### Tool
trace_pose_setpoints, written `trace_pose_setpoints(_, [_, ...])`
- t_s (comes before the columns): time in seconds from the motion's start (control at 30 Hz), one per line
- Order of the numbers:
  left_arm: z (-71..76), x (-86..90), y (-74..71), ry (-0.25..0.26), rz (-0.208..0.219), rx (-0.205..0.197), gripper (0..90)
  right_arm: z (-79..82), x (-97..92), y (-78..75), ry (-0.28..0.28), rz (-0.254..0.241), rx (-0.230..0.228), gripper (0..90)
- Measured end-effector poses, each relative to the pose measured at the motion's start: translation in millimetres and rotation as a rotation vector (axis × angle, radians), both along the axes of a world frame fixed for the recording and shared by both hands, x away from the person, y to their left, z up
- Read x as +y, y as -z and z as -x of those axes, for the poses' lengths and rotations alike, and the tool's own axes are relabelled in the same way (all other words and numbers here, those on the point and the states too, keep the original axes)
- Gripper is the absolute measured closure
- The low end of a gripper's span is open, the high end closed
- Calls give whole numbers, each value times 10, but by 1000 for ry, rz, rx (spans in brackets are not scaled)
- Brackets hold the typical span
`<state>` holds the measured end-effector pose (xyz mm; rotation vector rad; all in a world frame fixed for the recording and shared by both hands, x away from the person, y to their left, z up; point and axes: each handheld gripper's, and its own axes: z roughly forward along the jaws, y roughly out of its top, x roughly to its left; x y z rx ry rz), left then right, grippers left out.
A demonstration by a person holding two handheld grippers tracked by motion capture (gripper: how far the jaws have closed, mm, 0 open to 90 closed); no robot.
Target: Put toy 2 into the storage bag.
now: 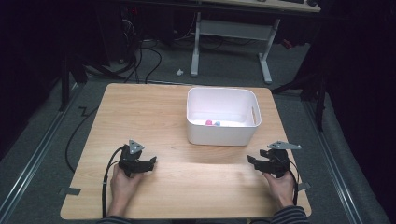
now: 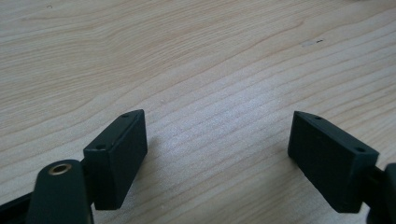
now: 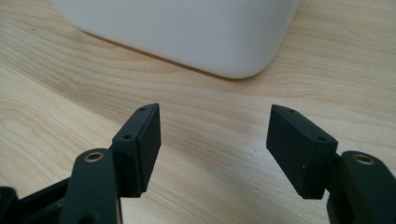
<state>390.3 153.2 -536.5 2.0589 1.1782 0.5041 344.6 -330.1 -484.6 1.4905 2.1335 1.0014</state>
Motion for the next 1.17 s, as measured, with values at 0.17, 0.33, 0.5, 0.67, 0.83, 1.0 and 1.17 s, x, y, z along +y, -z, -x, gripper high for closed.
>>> trace_pose_setpoints(0.17, [1, -1, 0, 2, 0, 0, 200, -19, -14, 101, 22, 20, 4, 356])
trace_pose_setpoints(0.33, [1, -1, 0, 3, 0, 0, 200, -53, -31, 197, 43, 35, 8, 356])
trace_pose_setpoints(0.5, [2, -1, 0, 3, 0, 0, 200, -80, -21, 276, 65, 77, -1, 352])
trace_pose_setpoints(0.67, [3, -2, 1, 2, 2, -1, 200, -107, -26, 351, 88, 111, -7, 348])
trace_pose_setpoints(0.83, [3, -2, 1, 2, 1, 0, 200, -127, -45, 438, 97, 124, -30, 322])
trace_pose_setpoints(1.0, [5, -3, 1, 2, 1, -1, 200, -136, -58, 455, 89, 119, -43, 301])
trace_pose_setpoints(1.17, [5, -3, 1, 2, 2, -1, 200, -140, -60, 456, 92, 120, -43, 292])
